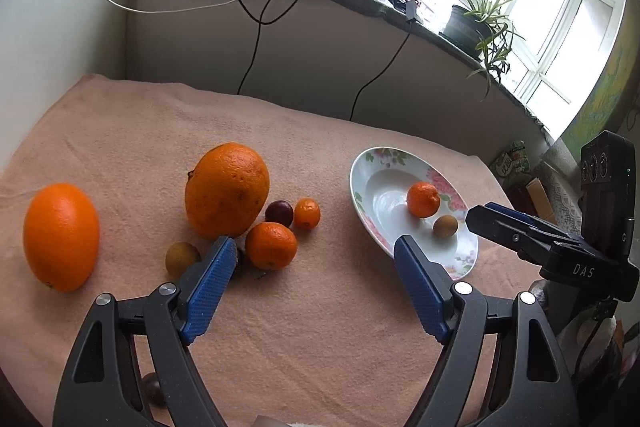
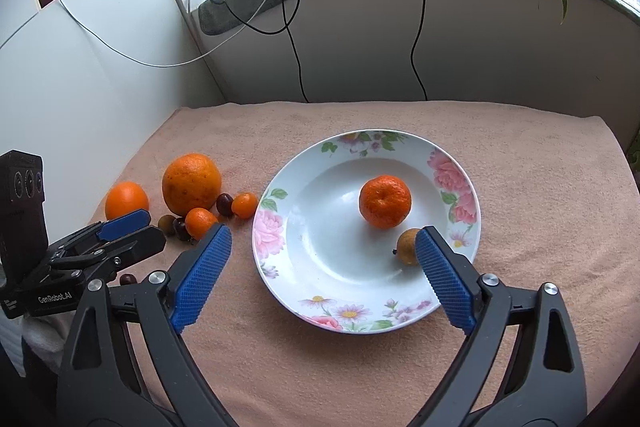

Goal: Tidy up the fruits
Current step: 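Move the right tool to the large orange and close on it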

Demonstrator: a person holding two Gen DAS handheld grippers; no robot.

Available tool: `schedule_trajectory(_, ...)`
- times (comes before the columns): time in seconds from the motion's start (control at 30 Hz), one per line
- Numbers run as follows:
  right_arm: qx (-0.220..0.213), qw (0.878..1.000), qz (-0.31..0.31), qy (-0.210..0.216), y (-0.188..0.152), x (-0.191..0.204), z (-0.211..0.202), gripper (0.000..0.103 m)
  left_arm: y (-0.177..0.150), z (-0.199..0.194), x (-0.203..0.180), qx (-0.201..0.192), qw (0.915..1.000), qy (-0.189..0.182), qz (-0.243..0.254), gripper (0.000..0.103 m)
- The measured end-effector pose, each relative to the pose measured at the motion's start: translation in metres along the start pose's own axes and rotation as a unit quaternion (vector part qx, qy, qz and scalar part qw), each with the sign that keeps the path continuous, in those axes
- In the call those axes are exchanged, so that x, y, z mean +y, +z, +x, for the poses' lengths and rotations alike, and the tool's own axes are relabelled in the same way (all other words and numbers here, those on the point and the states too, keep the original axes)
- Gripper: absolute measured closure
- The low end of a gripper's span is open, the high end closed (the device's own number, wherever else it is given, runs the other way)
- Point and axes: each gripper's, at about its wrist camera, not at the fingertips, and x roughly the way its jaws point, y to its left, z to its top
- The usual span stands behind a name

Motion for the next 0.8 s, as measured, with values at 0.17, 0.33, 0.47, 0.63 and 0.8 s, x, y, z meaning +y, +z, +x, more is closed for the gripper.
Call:
schedule_trajectory(0.17,0.012,1.0,-0.001,0.027,0.009,0.012,0.009,0.005,0.005,-0.002,0.018,0.0,0.9998,0.0,-0.021,0.022)
schedule_trajectory(0.33,0.026,0.999,-0.004,0.047,0.018,0.025,0.023,0.005,0.007,-0.004,0.032,0.001,0.9996,0.001,-0.029,0.022)
schedule_trajectory(0.47,0.042,0.997,0.008,0.07,0.025,0.033,0.038,0.005,0.01,-0.002,0.043,0.005,0.9987,-0.008,-0.049,0.022)
schedule_trajectory(0.63,0.061,0.993,0.013,0.096,0.037,0.045,0.057,0.005,0.011,0.004,0.051,0.013,0.9977,-0.017,-0.064,0.022)
schedule_trajectory(0.8,0.083,0.989,0.017,0.123,0.05,0.057,0.078,0.005,0.014,0.011,0.058,0.021,0.9957,-0.031,-0.084,0.022)
